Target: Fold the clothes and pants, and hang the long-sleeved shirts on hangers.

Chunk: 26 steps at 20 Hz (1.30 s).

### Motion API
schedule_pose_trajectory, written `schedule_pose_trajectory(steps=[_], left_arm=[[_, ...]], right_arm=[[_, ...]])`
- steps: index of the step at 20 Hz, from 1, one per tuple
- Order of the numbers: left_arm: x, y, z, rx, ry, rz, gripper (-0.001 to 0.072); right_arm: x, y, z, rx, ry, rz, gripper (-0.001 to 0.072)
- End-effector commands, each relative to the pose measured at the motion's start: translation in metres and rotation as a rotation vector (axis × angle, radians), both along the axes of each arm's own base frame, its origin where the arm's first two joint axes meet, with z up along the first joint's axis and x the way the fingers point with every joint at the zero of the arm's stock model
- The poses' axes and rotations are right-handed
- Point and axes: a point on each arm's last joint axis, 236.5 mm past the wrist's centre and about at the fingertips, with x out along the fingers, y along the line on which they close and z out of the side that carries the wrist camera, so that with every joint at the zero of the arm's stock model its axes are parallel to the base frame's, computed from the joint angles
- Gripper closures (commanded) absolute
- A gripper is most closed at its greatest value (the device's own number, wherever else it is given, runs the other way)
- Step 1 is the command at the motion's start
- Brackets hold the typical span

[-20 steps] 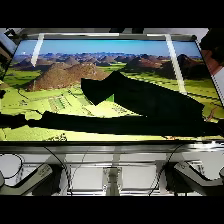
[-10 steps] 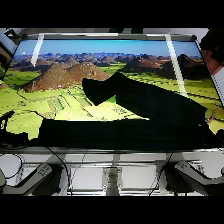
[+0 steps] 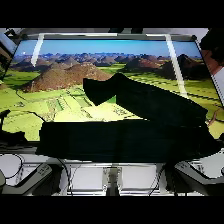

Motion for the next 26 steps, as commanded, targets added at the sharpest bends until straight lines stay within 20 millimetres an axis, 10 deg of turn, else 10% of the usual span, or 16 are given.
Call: schedule_pose_trajectory(steps=[1, 6, 11, 19, 26], left_arm=[[0.093, -0.038, 0.052, -0.112, -0.334, -0.052, 0.0471], [0.210, -0.182, 0.084, -0.147, -0.548, -0.280, 0.0461], [0.270, -0.314, 0.049, -0.245, -0.455, -0.369, 0.0391], [0.255, -0.351, -0.024, -0.327, -0.133, -0.368, 0.0347], [0.237, -0.355, -0.035, -0.336, -0.034, -0.352, 0.0349]], right_arm=[[0.056, -0.011, 0.025, -0.030, -0.232, -0.029, 0.0225], [0.140, 0.018, 0.046, 0.036, -0.494, 0.069, 0.0229], [0.187, 0.053, 0.050, 0.031, -0.522, 0.230, 0.0230], [0.206, 0.061, 0.054, 0.008, -0.549, 0.276, 0.0231], [0.207, 0.060, 0.055, 0.003, -0.554, 0.275, 0.0231]])
